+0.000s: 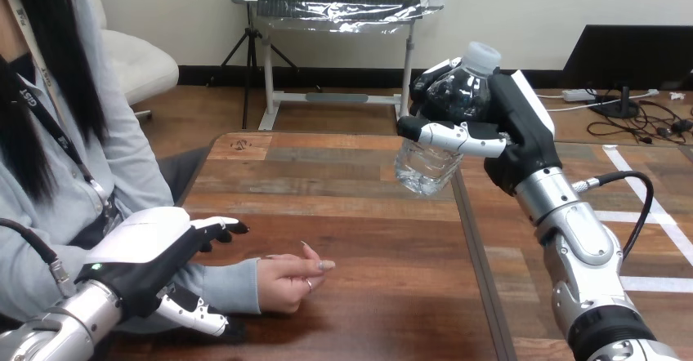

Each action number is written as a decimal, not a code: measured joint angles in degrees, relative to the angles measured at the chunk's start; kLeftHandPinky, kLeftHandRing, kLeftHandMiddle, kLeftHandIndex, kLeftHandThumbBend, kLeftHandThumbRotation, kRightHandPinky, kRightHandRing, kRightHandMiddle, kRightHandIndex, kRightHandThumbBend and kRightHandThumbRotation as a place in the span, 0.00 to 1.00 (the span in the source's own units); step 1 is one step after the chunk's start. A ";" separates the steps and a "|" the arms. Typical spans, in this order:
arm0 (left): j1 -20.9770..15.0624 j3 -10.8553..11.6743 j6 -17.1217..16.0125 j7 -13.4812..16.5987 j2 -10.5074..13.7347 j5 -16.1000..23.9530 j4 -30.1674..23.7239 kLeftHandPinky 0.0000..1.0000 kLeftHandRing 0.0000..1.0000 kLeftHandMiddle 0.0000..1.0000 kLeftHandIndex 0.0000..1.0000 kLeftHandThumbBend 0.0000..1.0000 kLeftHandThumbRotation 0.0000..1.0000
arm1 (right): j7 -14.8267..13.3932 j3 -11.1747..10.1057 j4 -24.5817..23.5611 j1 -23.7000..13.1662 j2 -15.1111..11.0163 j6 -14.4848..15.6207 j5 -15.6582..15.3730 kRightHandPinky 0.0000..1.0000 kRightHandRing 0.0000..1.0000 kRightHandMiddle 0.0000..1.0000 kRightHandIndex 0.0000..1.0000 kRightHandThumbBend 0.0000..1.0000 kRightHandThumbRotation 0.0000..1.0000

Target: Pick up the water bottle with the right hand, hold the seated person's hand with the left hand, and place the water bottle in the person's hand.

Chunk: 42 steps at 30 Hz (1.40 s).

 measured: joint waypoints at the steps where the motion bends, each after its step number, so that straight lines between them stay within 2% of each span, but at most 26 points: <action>1: 0.00 0.00 0.05 0.00 0.00 0.05 0.10 0.70 0.78 0.83 0.86 1.00 0.34 | 0.13 -0.02 -0.05 0.00 -0.04 0.00 0.17 0.29 0.35 0.44 0.46 0.79 0.00; 8: -0.18 -0.44 0.03 0.57 0.00 1.36 1.53 0.68 0.76 0.82 0.84 1.00 0.33 | 0.89 -0.33 -0.67 0.03 -0.39 0.00 0.98 0.29 0.35 0.44 0.46 0.78 0.00; 20: -1.45 -2.21 -0.76 3.55 -0.07 3.63 6.28 0.64 0.71 0.76 0.79 1.00 0.30 | 1.13 -0.70 -3.84 1.15 -0.57 0.04 1.38 0.29 0.35 0.44 0.46 0.78 0.00; 29: -3.59 -3.07 -1.97 4.57 -0.32 3.34 9.52 0.55 0.59 0.63 0.65 1.00 0.20 | 1.15 -0.70 -5.98 2.14 -0.58 0.71 1.48 0.29 0.35 0.43 0.46 0.79 0.00; 33: -4.57 -3.51 -2.45 4.57 -0.49 3.02 10.46 0.46 0.51 0.56 0.56 1.00 0.13 | 1.36 -0.70 -7.12 2.73 -0.58 1.26 1.57 0.29 0.35 0.43 0.46 0.79 0.00; 42: -6.42 -4.58 -4.26 5.05 -0.83 2.03 12.10 0.34 0.40 0.45 0.43 0.99 0.03 | 1.62 -0.70 -9.58 4.21 -0.58 2.02 1.58 0.29 0.35 0.43 0.46 0.78 0.00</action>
